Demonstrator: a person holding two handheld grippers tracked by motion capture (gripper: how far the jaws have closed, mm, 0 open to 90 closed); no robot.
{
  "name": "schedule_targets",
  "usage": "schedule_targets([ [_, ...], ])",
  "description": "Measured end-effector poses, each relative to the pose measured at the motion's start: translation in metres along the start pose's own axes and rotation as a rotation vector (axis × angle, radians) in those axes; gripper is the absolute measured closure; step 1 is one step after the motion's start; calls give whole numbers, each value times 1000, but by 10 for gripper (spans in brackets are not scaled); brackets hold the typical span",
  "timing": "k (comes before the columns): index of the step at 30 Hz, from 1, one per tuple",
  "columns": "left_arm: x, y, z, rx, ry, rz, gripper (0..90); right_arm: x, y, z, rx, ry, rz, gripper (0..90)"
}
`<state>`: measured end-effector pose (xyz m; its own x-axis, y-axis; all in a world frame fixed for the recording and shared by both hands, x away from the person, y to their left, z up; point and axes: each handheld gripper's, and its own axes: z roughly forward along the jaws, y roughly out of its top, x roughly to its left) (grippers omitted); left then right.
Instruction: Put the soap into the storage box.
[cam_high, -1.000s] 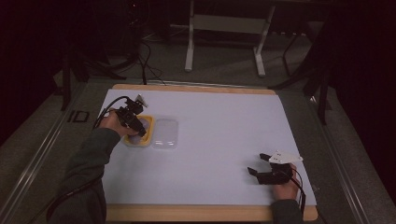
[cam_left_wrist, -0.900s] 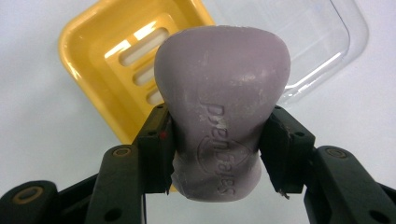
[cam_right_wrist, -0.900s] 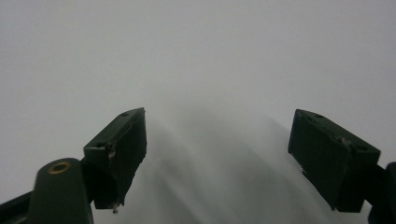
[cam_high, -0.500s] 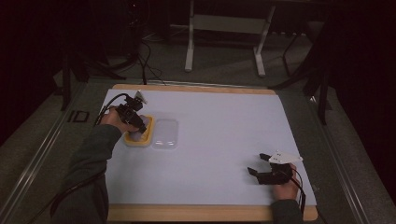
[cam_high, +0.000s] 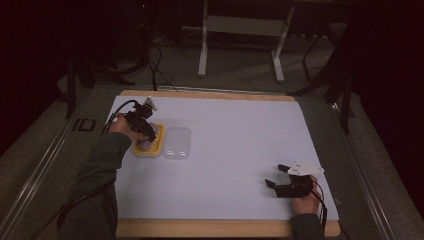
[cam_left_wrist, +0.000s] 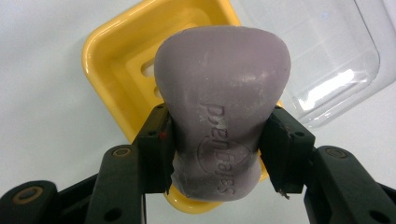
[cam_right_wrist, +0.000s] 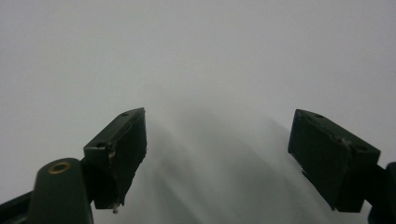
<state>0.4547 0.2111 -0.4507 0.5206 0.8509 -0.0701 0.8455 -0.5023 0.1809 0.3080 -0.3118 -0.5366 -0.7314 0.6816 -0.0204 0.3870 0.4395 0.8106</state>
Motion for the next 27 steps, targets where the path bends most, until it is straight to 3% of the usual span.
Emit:
schedule_targets([
  [9,3,1,2,17,17,-11,498,0,0,0,0,0,0,192],
  [27,-2,4,12,48,45,15,497,0,0,0,1,0,-3,191],
])
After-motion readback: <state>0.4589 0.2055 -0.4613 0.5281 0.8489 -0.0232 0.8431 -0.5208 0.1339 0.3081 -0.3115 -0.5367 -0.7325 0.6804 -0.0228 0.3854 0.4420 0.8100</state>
